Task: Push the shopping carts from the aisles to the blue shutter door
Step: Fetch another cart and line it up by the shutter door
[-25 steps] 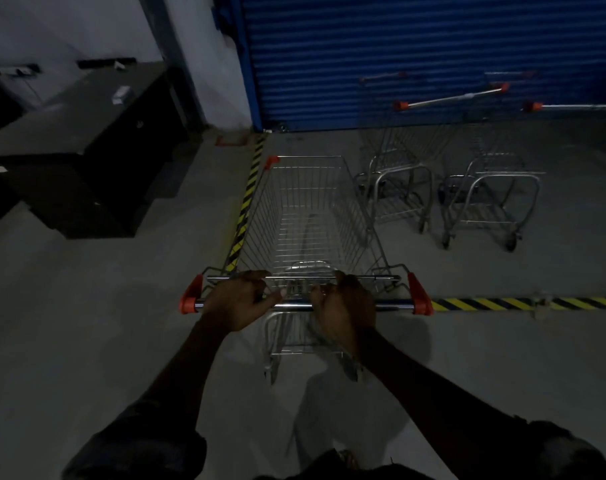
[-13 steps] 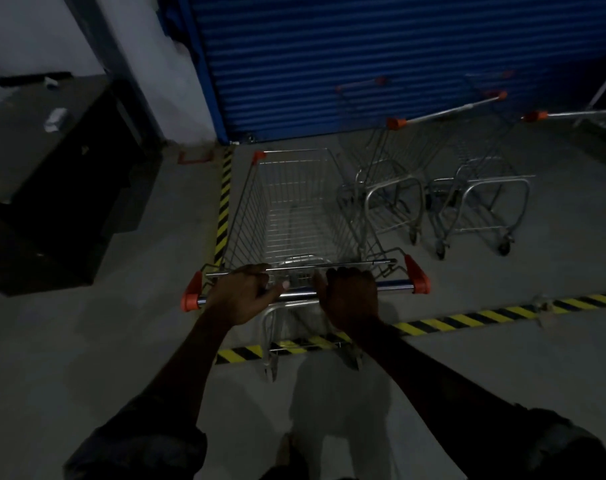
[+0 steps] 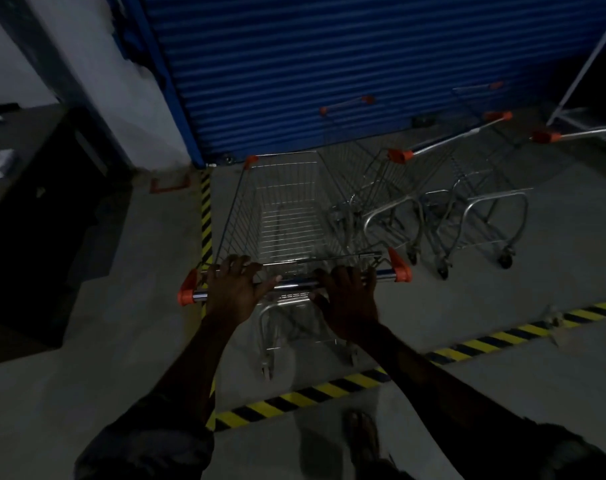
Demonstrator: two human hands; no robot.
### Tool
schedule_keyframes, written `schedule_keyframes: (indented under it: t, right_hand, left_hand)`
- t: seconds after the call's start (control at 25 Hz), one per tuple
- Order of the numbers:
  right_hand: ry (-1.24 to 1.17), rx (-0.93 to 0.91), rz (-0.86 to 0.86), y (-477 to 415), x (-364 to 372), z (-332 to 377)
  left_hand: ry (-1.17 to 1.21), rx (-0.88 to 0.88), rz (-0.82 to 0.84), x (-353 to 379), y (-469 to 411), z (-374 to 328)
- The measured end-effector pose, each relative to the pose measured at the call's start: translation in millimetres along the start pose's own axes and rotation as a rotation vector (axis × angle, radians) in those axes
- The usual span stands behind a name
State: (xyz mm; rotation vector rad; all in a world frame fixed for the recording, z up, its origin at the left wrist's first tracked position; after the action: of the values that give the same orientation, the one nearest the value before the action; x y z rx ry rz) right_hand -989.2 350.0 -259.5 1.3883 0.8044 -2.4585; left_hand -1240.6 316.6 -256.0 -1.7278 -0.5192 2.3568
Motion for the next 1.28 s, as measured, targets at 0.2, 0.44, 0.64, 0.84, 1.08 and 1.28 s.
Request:
schedule_keyframes:
  t: [0.2, 0.44, 0.64, 0.84, 1.08, 1.28]
  right_hand:
    - [0.017, -0.025, 0.104, -96.9, 26.0, -23.6]
    - [0.14, -0.109, 0.126, -186.9, 47.7, -46.1]
    - [0.164, -0.107, 0.145, -234.5, 71.0, -44.1]
    - [0.029, -0.077, 0.158, -275.7, 102.6, -36.7]
    - [0.005, -0.009, 0.264, -335.8, 123.1, -39.6]
    - [0.021, -0.015, 0.315, -363.8, 119.9, -53.6]
  left_hand:
    - [-0.053, -0.21, -0.083, 24.9, -73.4, 18.0]
    - [0.092, -0.482, 0.007, 75.0, -145.8, 32.4]
    - [0.299, -0.422, 0.085, 118.9, -194.4, 70.0]
    - [0.401, -0.293, 0.107, 177.1, -265.2, 123.6]
    - [0.402, -0.306, 0.054, 201.9, -335.8, 140.2]
    - [0.216, -0.267, 0.034, 178.3, -366.3, 127.9]
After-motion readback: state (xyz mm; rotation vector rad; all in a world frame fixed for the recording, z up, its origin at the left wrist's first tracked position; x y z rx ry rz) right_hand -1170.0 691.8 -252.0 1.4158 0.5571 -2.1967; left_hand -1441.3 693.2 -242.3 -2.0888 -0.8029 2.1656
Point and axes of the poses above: each hand's wrist, its own y-axis away from the middle knuckle, its own x-axis out of the palm, z = x × y, the point moved 4 cm from there along -y, towards the middle knuckle, and after that the axes turned 13 degrees about -y, right-handed, at the moved point
